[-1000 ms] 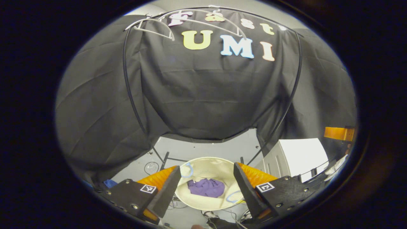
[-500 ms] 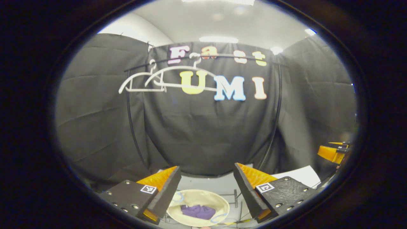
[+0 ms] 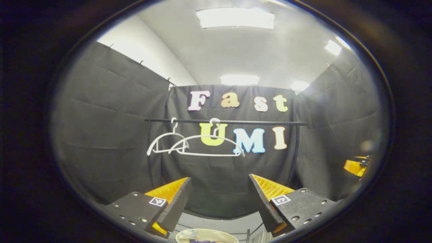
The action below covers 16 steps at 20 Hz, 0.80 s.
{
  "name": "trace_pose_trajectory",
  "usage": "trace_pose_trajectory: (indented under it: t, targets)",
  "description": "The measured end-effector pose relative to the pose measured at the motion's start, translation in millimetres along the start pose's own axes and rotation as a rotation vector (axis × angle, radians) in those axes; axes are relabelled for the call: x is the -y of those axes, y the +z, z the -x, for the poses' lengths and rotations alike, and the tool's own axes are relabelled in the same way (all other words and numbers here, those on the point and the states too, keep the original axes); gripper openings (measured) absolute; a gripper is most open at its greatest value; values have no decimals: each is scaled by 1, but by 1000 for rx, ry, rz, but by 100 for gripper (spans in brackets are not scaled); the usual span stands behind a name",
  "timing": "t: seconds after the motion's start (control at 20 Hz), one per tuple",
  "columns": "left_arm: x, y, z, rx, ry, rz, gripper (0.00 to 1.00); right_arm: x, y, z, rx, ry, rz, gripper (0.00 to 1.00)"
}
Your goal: Grasp the clothes on the hanger with both hands and then place them into the laundry hamper below.
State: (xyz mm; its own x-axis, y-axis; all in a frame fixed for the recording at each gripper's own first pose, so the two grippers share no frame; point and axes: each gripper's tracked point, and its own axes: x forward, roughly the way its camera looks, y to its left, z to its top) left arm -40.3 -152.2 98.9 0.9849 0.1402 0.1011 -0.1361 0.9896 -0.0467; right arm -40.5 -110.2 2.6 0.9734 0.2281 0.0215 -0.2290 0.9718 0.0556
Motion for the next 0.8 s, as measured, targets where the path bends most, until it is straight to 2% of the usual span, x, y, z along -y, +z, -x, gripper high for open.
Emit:
trace_pose_trajectory:
  t: [0.05,0.1,0.15,0.25,0.3,0.35,0.45,0.5,0.6,0.8]
  targets:
    - [-5,12,1,16,8,-3,100,2,8,0,11,1,-1,94]
    - [-7,19,7,19,9,6,100,4,14,-1,22,-8,5,91]
    - [-9,23,12,12,2,17,100,5,17,-4,32,-13,16,94]
    - [-16,25,18,2,6,38,100,-1,21,-10,30,-3,29,94]
    - [-19,25,17,1,8,44,100,-7,24,-13,28,6,30,91]
    - [-22,24,17,1,8,50,100,-14,25,-17,28,18,26,95]
    - [-22,24,17,2,-9,58,100,-21,24,-17,18,36,7,94]
    - [-22,25,17,7,-16,58,96,-24,22,-17,11,42,-5,92]
    - [-23,30,19,33,-20,54,100,-26,21,-18,2,39,-19,94]
    - [-31,41,19,86,-15,74,100,-29,20,-26,3,23,-11,94]
